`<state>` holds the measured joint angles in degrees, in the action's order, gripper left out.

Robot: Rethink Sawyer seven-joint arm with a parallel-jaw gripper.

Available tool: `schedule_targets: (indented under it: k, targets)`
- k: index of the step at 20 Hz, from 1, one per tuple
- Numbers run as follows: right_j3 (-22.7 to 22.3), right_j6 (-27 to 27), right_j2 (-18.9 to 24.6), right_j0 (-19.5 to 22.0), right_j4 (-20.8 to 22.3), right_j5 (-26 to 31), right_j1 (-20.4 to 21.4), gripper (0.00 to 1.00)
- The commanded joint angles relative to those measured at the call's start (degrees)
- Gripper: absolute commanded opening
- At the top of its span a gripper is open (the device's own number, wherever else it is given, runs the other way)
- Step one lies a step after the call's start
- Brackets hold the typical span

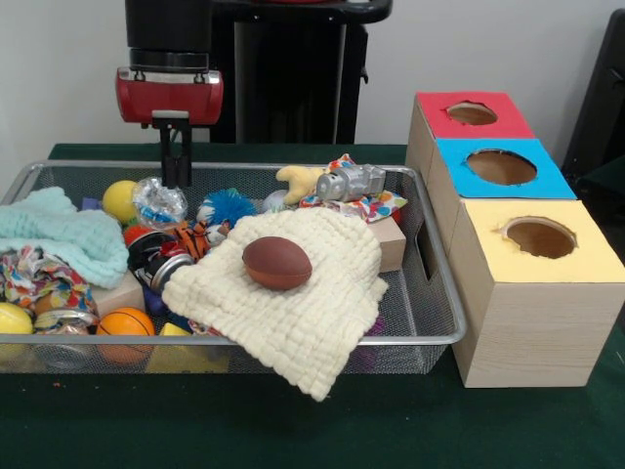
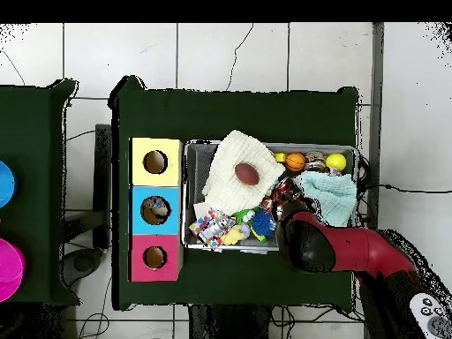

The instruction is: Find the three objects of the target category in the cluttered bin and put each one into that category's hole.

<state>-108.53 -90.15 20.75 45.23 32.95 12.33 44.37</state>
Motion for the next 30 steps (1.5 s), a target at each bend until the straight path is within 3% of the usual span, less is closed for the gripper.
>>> schedule_targets:
  k: [1, 3, 4, 11, 20, 23, 26, 30]
  targets:
    - [-3.51, 1.6, 0.78, -0.64, 4.93, 3.29, -0.12, 0.0]
    - [-3.96, 0.79, 0.27, -0.75, 5.22, 2.53, -0.13, 0.0]
    - [-4.18, 0.38, 0.01, -0.8, 5.37, 2.15, -0.14, 1.0]
    - [-4.96, -1.59, -3.0, -2.38, 8.3, 0.24, -0.25, 1.0]
    - [-1.86, -5.45, -13.8, -9.77, 16.65, -6.9, -3.25, 1.0]
    - [-0.11, -7.58, -20.23, -13.44, 18.97, -12.23, -5.79, 1.0]
    - [1.88, -8.58, -26.71, -17.41, 18.58, -17.61, -8.68, 1.0]
    - [3.37, -7.63, -31.78, -20.97, 15.82, -22.01, -10.97, 1.0]
